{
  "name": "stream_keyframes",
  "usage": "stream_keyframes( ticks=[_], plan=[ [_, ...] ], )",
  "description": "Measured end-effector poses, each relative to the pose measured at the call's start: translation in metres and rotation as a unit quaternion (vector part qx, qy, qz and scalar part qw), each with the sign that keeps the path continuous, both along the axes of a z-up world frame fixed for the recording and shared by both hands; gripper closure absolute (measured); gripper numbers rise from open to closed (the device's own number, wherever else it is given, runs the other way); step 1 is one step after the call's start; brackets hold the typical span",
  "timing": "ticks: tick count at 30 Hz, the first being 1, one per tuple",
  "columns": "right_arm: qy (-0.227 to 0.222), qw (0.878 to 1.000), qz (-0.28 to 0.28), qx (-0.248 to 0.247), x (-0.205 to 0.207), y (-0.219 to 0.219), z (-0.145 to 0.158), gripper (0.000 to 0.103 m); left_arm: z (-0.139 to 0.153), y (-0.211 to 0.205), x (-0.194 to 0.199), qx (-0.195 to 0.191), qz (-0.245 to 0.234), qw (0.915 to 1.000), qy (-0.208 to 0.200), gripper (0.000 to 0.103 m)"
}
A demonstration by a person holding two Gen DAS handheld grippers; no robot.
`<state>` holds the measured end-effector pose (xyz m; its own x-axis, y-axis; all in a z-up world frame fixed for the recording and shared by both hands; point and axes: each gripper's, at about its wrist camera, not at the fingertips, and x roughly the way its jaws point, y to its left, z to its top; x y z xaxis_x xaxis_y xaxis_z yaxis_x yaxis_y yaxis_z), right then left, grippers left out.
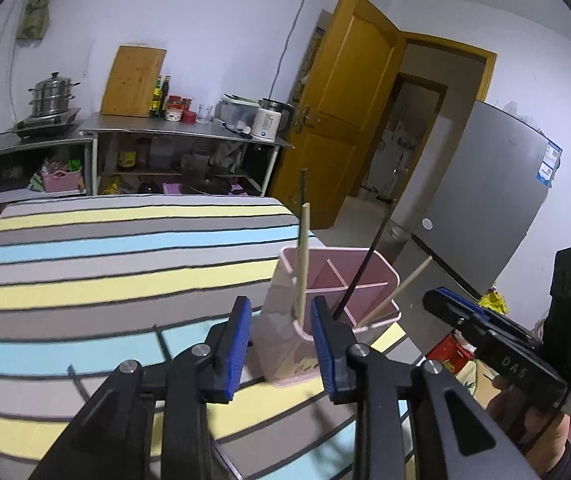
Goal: Organize utensils
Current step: 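Move both tools back down to the black chopsticks on the table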
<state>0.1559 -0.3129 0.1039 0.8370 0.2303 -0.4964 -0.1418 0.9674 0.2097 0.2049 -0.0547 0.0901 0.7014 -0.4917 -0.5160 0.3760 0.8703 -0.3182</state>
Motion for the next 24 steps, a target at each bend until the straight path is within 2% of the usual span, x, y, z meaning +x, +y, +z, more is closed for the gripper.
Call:
stream_keyframes(
  ticks=[5, 13, 17, 24],
  plan=[
    [0.002, 1.0, 0.014, 0.007, -0.018, 0.011, -0.006, 0.074, -0.017, 0.026, -0.026, 0.009, 0.022, 0.9997, 0.005, 0.073],
    [0.035, 0.997, 0.065, 0.002, -0.035, 0.052, -0.036, 0.074, -0.066, 0.07, -0.053, 0.02, 0.071, 0.9958, 0.055, 0.073],
    [0.057, 0.994, 0.091, 0.001, -0.031, 0.07, -0.054, 0.074, -0.095, 0.09, -0.052, 0.028, 0.104, 0.9901, 0.09, 0.073],
    [0.091, 0.989, 0.117, -0.007, -0.019, 0.094, -0.083, 0.074, -0.133, 0.116, -0.026, 0.043, 0.159, 0.9771, 0.134, 0.073]
  ],
)
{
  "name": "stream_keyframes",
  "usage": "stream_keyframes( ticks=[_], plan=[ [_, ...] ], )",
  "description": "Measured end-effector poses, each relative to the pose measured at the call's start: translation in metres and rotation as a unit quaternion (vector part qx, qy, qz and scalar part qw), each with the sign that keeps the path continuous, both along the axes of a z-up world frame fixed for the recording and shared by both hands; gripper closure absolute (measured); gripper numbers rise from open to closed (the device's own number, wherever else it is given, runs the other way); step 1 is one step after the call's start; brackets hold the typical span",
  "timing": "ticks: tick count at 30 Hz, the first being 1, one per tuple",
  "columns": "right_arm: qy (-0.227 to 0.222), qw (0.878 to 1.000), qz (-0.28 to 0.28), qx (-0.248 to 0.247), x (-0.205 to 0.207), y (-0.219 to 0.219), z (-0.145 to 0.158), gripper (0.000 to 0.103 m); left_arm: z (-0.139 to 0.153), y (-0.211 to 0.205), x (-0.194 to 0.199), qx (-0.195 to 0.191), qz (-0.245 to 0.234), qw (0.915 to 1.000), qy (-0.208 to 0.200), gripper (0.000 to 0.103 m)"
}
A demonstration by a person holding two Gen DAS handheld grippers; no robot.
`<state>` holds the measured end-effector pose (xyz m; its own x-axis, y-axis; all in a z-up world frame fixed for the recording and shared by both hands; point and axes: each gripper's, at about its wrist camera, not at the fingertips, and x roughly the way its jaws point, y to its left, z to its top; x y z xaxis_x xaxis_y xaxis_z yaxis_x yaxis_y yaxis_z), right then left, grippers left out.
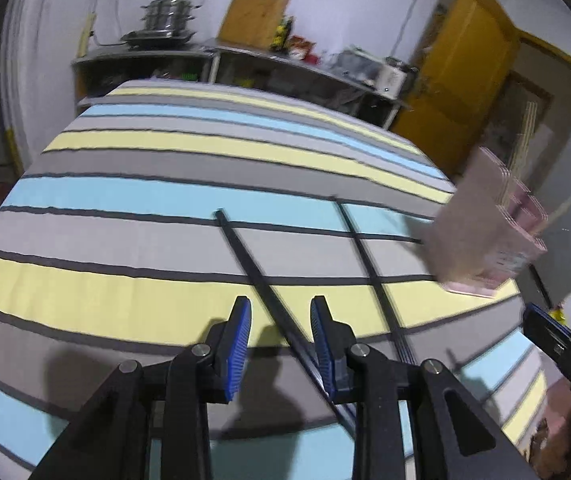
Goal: Organize utensils
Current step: 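Move both tools back down to the black chopsticks on the table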
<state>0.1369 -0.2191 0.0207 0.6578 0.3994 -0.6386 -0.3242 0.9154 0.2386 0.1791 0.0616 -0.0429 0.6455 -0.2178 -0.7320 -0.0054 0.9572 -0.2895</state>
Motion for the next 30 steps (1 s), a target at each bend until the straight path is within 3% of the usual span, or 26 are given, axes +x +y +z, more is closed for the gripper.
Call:
stream_keyframes(
  ticks=[4, 8, 11, 13, 25, 28, 30],
  plan=[
    [0.008, 1.0, 0.006, -0.001, 0.005, 0.004, -0.009, 0.074, -0.019, 0.005, 0.019, 0.012, 0.016, 0.9995, 0.026, 0.073],
    [0.014, 1.0, 0.007, 0.0, 0.011, 0.005, -0.013, 0.074, -0.02, -0.006, 0.029, 0.055, 0.012, 0.9983, 0.014, 0.073],
    [0.018, 1.0, 0.007, 0.001, 0.013, 0.006, -0.017, 0.074, -0.019, -0.008, 0.032, 0.066, 0.011, 0.9977, 0.011, 0.072],
    [0.019, 1.0, 0.007, 0.002, 0.014, 0.005, -0.017, 0.074, -0.019, -0.007, 0.031, 0.073, 0.013, 0.9972, 0.012, 0.08],
    [0.024, 1.0, 0.008, 0.009, 0.014, -0.001, -0.022, 0.074, -0.019, 0.003, 0.024, 0.057, 0.027, 0.998, 0.006, 0.083],
    [0.026, 1.0, 0.006, 0.011, 0.014, -0.003, -0.024, 0.074, -0.02, -0.009, 0.032, 0.018, -0.031, 0.9993, 0.003, 0.084],
    [0.028, 1.0, 0.006, 0.011, 0.014, -0.002, -0.025, 0.074, -0.018, -0.025, 0.036, 0.013, -0.078, 0.9968, -0.004, 0.084]
  ],
)
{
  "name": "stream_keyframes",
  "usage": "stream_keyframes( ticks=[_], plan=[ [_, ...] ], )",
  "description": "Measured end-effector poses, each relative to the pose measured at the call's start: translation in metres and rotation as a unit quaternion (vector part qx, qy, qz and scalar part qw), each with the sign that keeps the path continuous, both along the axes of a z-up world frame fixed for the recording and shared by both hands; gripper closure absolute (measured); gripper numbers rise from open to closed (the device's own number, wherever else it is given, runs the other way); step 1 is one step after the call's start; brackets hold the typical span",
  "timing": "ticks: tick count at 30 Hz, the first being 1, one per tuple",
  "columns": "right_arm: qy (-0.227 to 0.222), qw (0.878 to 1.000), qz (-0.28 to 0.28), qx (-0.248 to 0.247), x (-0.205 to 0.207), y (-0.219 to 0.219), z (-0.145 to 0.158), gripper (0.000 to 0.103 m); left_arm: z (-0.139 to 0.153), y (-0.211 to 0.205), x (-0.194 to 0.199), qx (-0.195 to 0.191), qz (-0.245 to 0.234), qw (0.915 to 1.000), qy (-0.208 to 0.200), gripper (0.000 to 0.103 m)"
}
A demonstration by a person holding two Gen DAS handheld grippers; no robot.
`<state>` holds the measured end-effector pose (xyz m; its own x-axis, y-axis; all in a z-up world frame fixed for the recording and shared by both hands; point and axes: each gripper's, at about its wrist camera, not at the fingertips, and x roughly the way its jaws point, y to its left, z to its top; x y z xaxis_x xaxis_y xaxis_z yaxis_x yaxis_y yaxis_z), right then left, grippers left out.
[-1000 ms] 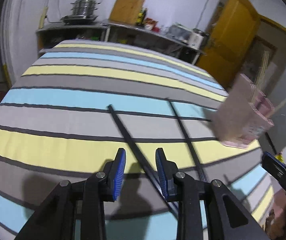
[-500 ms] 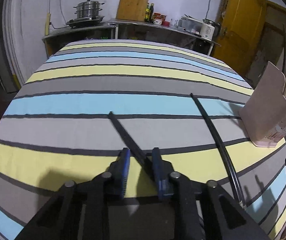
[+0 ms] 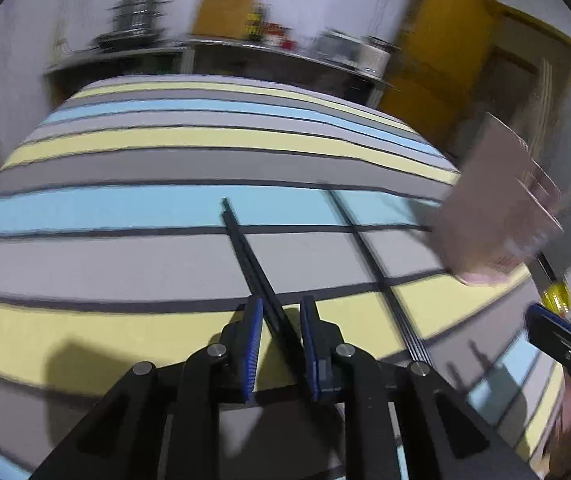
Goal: Organize utensils
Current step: 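Move both tools back down to the black chopsticks on the table, then close the left tool on a black chopstick while the right tool closes on another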
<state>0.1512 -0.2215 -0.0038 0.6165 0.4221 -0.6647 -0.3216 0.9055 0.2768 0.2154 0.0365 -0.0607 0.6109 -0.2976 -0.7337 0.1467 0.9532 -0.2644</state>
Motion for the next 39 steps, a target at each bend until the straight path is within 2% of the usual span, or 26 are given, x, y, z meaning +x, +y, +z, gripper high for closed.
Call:
stream_keyframes(
  ticks=[2, 4, 8, 10, 16, 23, 30, 39],
  plan=[
    [-0.001, 1.0, 0.001, -0.002, -0.001, 0.001, 0.0, 0.074, 0.006, -0.007, -0.002, 0.001, -0.016, 0.9997, -0.018, 0.084],
    [-0.001, 1.0, 0.001, -0.002, -0.002, 0.001, 0.0, 0.074, 0.011, -0.006, -0.003, 0.009, -0.008, 0.9996, -0.027, 0.084],
    [0.006, 1.0, 0.005, 0.0, 0.0, 0.006, -0.004, 0.074, 0.0, 0.0, -0.003, 0.02, 0.005, 0.9998, -0.003, 0.084],
    [0.006, 1.0, 0.01, -0.002, 0.0, 0.011, -0.005, 0.074, -0.002, 0.003, -0.001, 0.013, 0.009, 0.9999, -0.001, 0.084],
    [0.006, 1.0, 0.014, -0.006, 0.002, 0.017, -0.005, 0.074, -0.002, -0.001, 0.001, 0.043, 0.021, 0.9989, -0.001, 0.083],
    [0.006, 1.0, 0.013, -0.006, 0.003, 0.017, -0.005, 0.074, 0.0, -0.003, 0.006, 0.035, 0.031, 0.9989, 0.01, 0.083],
    [0.008, 1.0, 0.009, -0.004, 0.003, 0.015, -0.007, 0.074, -0.002, -0.009, 0.008, 0.054, 0.04, 0.9977, 0.001, 0.075],
    [0.006, 1.0, 0.005, 0.001, 0.0, 0.009, -0.007, 0.074, -0.004, -0.007, 0.002, 0.071, 0.048, 0.9963, 0.0, 0.073]
  ],
)
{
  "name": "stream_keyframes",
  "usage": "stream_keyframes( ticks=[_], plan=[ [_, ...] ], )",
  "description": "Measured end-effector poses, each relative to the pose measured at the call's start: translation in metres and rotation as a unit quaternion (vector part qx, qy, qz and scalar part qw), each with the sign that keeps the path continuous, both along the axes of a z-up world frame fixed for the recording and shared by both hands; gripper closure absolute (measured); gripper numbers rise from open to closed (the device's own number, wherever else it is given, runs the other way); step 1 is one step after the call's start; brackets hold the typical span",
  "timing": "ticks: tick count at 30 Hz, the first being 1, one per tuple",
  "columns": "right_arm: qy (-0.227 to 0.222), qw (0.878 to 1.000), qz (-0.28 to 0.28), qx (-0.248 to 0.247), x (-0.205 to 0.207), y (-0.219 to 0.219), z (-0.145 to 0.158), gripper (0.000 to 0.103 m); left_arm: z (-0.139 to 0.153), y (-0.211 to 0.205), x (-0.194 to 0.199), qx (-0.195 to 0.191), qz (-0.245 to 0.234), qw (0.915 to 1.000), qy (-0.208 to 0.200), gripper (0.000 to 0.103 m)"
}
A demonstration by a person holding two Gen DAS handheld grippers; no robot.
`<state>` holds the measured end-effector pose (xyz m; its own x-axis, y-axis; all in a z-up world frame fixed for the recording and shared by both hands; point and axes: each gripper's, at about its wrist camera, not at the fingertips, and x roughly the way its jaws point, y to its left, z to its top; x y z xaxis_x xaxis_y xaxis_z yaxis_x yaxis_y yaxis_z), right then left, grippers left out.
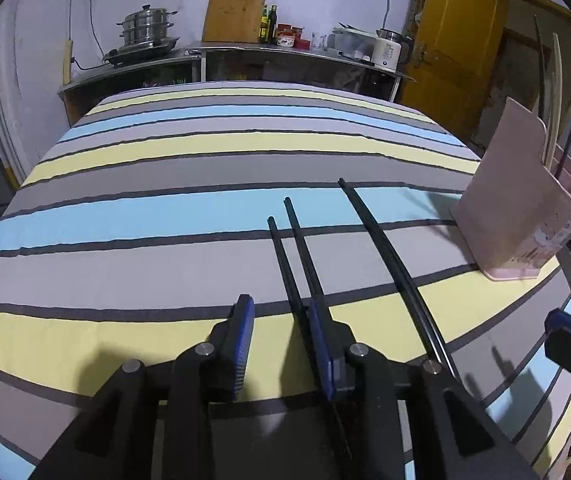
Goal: Organize utensils
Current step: 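Close the left tool on a black chopstick while the right tool closes on another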
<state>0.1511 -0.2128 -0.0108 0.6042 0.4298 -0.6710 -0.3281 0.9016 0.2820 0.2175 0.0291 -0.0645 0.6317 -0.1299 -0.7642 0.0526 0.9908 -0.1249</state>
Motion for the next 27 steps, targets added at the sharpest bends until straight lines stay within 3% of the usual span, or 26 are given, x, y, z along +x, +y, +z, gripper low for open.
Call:
stream_keyframes(
  ticks=[5, 6, 7, 8, 13, 16, 27],
  plan=[
    [0.002, 1.0, -0.003, 0.002, -0.001, -0.003, 0.0, 0.074, -0.001, -0.015, 0.003, 0.047, -0.008, 0.9989, 0.001, 0.073],
    [0.002, 1.0, -0.002, 0.002, -0.001, -0.003, 0.0, 0.074, 0.0, -0.014, 0.003, 0.052, -0.012, 0.9986, 0.0, 0.079],
    [0.002, 1.0, -0.002, 0.001, -0.001, -0.003, 0.0, 0.074, 0.0, -0.011, 0.003, 0.056, -0.012, 0.9984, 0.0, 0.092],
    [0.002, 1.0, -0.002, 0.0, -0.001, -0.002, 0.0, 0.074, 0.0, -0.008, 0.003, 0.061, -0.012, 0.9981, 0.0, 0.093],
    [0.003, 1.0, 0.012, 0.001, -0.001, 0.01, -0.001, 0.074, 0.002, 0.024, -0.001, 0.051, -0.013, 0.9986, 0.006, 0.098],
    [0.006, 1.0, 0.028, -0.001, 0.004, 0.028, -0.004, 0.074, 0.003, 0.044, -0.004, 0.024, -0.012, 0.9996, 0.011, 0.098],
    [0.042, 0.997, 0.064, 0.0, 0.059, 0.092, -0.022, 0.074, 0.003, 0.105, -0.016, 0.002, 0.069, 0.9974, 0.02, 0.097]
  ],
)
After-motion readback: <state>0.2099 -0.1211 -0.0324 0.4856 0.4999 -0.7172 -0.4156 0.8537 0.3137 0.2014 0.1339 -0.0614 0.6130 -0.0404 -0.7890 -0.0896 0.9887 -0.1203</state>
